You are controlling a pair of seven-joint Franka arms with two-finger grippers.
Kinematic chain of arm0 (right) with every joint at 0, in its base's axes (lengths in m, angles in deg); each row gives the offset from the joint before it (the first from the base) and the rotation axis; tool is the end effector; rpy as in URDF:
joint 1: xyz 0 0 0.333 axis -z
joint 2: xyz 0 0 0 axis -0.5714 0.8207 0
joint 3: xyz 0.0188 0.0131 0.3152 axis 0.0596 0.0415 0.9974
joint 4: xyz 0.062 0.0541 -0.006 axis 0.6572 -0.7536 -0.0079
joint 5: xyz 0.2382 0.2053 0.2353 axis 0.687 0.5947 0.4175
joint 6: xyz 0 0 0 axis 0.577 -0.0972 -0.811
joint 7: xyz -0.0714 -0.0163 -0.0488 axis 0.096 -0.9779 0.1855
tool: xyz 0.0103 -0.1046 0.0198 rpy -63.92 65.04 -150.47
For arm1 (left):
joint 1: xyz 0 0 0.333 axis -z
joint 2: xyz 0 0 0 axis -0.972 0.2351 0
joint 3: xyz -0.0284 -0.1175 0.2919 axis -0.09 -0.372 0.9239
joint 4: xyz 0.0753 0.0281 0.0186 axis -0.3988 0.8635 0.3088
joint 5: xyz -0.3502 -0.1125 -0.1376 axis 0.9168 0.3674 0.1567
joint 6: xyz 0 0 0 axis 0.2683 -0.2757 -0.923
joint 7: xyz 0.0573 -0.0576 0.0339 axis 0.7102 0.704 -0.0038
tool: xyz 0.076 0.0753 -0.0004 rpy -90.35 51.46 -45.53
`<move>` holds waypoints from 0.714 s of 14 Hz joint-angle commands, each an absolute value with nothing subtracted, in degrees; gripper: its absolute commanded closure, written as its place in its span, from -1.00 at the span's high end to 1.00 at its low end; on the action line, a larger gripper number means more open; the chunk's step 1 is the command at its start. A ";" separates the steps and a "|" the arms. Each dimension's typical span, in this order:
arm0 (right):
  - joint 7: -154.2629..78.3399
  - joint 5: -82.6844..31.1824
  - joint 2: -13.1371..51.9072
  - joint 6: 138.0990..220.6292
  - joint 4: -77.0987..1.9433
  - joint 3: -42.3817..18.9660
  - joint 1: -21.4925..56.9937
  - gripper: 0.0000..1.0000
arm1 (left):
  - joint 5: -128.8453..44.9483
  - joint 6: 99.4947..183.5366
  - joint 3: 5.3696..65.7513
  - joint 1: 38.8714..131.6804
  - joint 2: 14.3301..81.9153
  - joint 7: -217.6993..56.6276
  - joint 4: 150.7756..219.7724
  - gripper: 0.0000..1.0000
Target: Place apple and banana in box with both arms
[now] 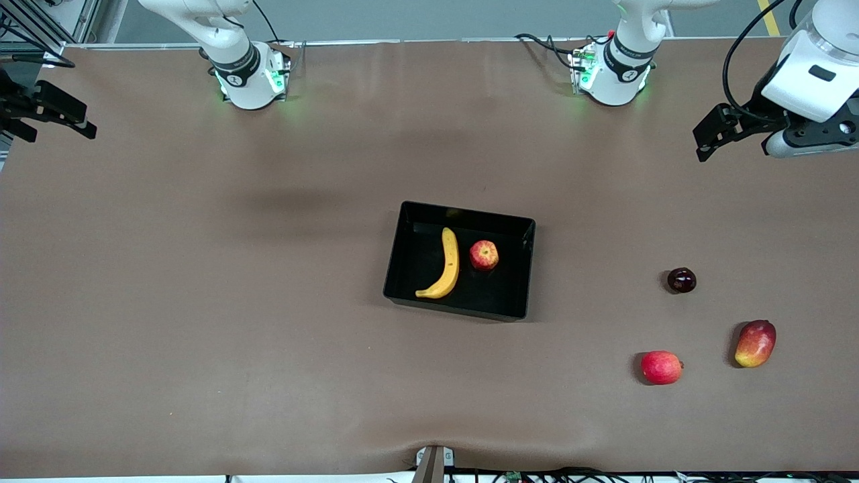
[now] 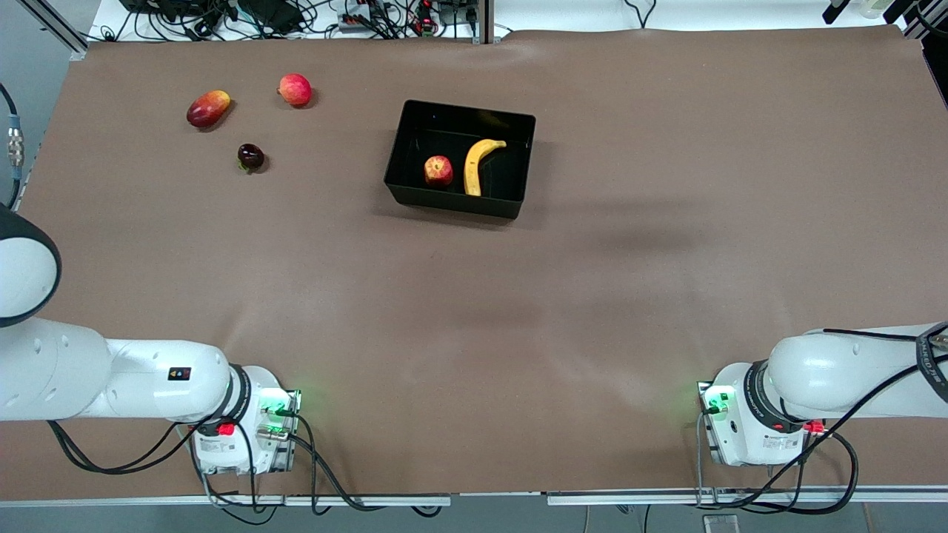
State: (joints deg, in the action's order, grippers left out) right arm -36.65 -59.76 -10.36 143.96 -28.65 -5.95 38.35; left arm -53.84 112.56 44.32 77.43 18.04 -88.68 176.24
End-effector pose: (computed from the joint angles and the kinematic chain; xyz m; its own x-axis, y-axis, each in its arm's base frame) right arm 0.5009 -0.0216 0.6683 0.9980 0.0181 -0.0607 0.0148 -0.9984 -0.0543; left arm 0.5184 -0.0944 0.6588 0.9962 0.0728 0.0471 0.0753 -0.9957 -0.0531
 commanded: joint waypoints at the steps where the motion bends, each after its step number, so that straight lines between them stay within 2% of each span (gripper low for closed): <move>1: -36.45 -60.14 -11.02 143.90 -29.17 -5.56 38.80 1.00 | -49.64 110.84 47.63 77.98 16.70 -87.53 177.14 1.00; 10: -36.45 -60.14 -11.02 143.81 -29.17 -5.64 38.89 1.00 | -51.12 109.34 48.00 79.92 17.05 -87.45 176.01 1.00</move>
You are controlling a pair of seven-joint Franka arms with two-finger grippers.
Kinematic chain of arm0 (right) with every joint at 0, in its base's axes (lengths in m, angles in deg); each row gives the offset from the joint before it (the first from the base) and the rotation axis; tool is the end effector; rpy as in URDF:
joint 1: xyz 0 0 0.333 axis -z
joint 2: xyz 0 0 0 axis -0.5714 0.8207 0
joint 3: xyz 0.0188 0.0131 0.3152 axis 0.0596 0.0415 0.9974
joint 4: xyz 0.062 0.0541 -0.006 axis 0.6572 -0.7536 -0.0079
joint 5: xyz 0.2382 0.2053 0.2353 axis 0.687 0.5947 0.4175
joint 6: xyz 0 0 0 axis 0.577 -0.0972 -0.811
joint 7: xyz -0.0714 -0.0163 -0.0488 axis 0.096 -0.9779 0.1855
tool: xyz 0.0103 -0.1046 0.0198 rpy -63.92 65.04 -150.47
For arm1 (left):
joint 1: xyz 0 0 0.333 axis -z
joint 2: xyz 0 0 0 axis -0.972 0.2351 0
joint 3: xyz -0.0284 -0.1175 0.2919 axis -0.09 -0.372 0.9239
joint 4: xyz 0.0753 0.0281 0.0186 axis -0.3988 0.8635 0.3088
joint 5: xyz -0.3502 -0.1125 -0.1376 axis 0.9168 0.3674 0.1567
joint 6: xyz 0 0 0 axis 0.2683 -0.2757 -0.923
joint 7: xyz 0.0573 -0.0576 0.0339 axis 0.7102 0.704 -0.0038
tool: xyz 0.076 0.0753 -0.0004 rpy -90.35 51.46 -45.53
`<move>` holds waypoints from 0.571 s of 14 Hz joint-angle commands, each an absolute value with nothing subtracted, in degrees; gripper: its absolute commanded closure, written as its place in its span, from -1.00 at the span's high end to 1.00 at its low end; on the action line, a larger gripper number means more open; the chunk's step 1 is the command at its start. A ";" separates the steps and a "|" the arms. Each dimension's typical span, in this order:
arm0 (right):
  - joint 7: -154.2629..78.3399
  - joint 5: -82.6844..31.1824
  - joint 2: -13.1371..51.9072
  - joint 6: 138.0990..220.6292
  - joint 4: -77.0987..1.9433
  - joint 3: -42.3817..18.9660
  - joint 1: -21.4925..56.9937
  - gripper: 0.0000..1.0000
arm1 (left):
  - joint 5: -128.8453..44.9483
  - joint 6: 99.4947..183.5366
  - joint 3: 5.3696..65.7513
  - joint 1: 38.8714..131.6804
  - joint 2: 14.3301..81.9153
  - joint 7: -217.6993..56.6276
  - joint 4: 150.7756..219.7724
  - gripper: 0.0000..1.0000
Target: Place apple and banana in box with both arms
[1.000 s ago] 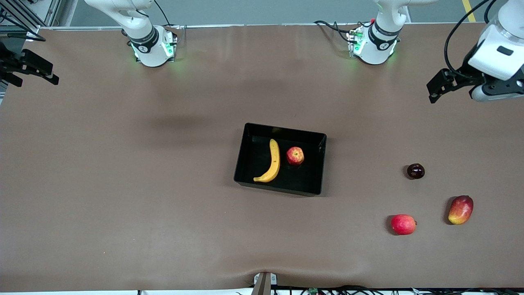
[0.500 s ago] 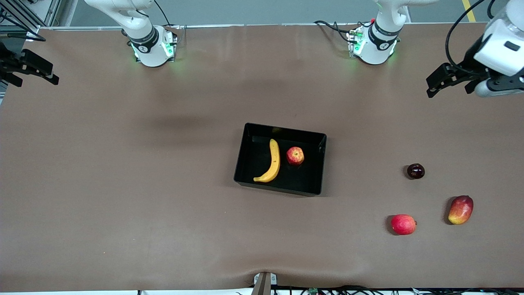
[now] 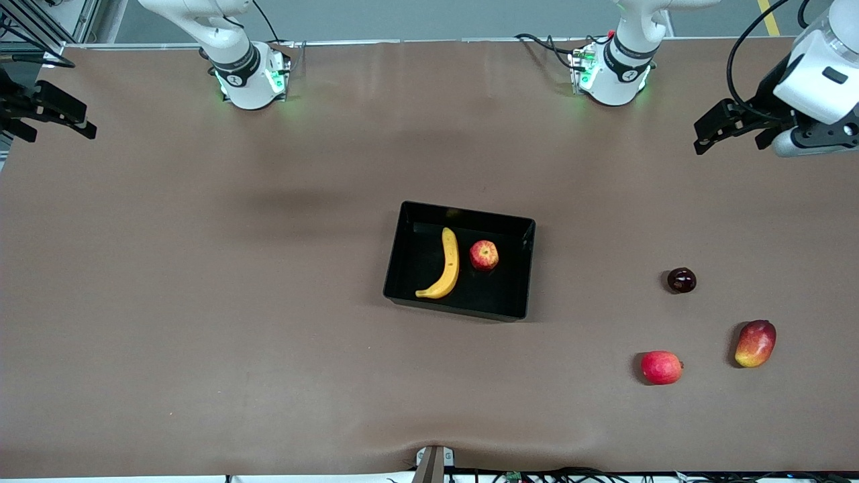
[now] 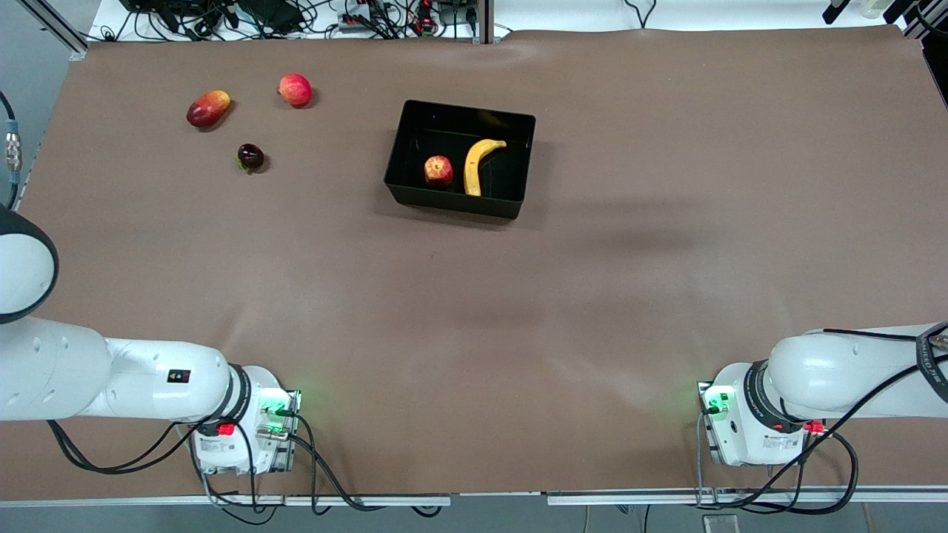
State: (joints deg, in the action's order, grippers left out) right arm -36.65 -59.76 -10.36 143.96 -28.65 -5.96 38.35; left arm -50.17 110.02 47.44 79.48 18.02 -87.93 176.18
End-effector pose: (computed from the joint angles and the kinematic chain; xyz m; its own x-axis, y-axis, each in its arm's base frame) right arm 0.5009 -0.0217 0.6683 0.9980 0.0179 -0.0607 0.0146 -0.9984 -0.0543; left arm 0.5142 -0.0896 0.6556 0.9970 0.0761 -0.0110 0.0762 -0.9971 0.0021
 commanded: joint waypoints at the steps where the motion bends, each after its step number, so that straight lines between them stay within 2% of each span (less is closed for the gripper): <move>1: -36.45 -60.14 -11.02 143.81 -29.26 -5.64 38.98 1.00 | -51.12 109.34 48.08 79.92 17.05 -86.92 176.00 1.00; 8: -36.45 -60.14 -10.94 143.81 -29.17 -5.64 38.98 1.00 | -51.38 108.91 49.75 80.44 16.96 -86.30 175.47 1.00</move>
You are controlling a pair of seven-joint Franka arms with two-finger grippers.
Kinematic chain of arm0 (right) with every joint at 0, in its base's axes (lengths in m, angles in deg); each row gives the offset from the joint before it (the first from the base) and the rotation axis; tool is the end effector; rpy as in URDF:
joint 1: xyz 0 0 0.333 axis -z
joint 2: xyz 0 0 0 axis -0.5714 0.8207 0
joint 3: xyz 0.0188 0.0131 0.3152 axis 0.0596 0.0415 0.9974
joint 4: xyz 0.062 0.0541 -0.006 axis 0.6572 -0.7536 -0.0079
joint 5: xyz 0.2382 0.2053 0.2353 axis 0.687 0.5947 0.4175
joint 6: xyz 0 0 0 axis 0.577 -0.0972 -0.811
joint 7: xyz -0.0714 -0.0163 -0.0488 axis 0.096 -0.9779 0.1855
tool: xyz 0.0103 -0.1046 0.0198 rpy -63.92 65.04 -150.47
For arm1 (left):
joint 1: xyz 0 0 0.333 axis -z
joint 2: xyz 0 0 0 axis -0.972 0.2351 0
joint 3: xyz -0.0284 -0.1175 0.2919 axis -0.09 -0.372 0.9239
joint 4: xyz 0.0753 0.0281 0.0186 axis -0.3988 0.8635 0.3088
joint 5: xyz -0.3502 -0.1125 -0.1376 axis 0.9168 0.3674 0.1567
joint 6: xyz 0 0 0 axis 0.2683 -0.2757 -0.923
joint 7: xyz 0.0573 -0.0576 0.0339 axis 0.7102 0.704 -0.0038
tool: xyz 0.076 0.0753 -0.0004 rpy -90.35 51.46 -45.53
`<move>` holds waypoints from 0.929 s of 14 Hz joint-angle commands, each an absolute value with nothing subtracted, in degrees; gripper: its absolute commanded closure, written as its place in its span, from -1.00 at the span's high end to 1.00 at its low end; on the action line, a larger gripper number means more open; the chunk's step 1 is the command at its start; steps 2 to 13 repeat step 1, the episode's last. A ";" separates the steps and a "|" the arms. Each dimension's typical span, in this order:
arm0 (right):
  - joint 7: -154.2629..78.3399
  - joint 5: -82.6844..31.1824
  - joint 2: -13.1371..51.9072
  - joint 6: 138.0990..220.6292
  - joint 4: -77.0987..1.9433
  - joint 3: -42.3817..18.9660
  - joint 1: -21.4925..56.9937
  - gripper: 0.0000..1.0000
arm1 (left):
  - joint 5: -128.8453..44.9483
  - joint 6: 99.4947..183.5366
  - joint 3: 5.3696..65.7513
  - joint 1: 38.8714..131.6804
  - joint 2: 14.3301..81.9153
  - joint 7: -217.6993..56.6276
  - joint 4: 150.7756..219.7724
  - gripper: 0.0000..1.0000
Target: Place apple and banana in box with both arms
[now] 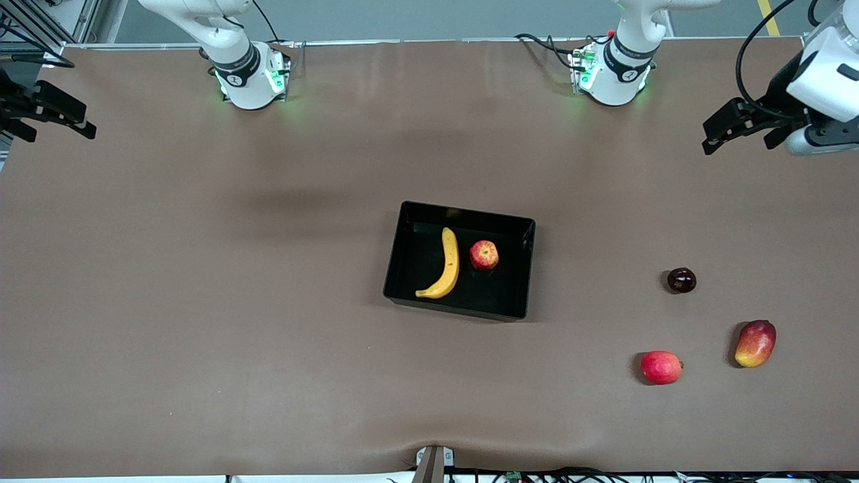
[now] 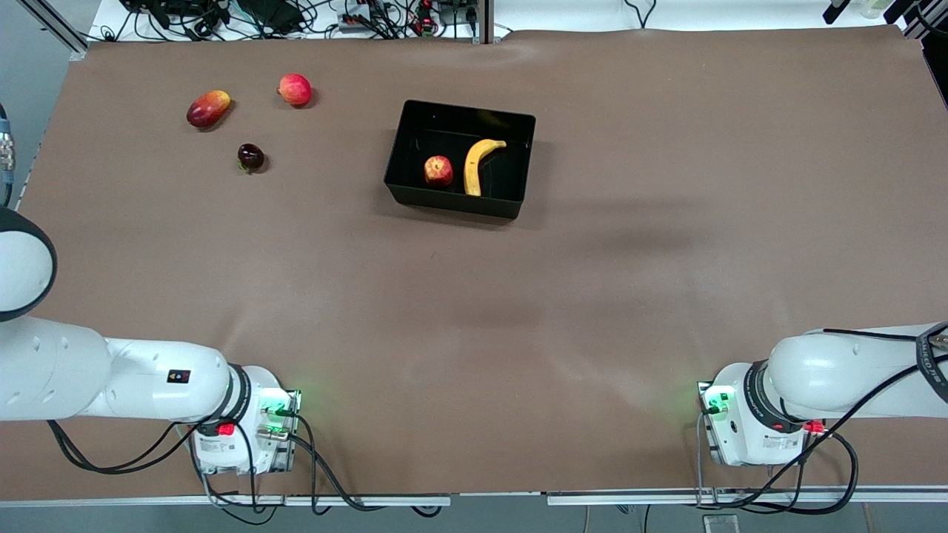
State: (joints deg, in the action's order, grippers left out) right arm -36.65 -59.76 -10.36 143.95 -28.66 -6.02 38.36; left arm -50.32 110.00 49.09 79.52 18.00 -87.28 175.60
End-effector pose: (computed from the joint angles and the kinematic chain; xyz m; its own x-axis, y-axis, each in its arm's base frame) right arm 0.5008 -0.0223 0.6682 0.9980 0.0167 -0.0610 0.0134 -0.9984 -0.0544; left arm 0.5164 -0.0742 0.6606 0.9957 0.0929 -0.0008 0.0929 -0.9957 0.0042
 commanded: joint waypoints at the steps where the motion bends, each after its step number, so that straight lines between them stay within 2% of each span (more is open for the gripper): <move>1: -36.45 -60.05 -10.93 143.81 -29.26 -5.64 38.81 1.00 | -51.38 108.90 50.02 80.44 16.88 -85.95 175.47 1.00; 13: -36.45 -60.05 -10.93 143.81 -29.26 -5.64 38.81 1.00 | -51.38 108.90 50.02 80.44 16.88 -85.95 175.47 1.00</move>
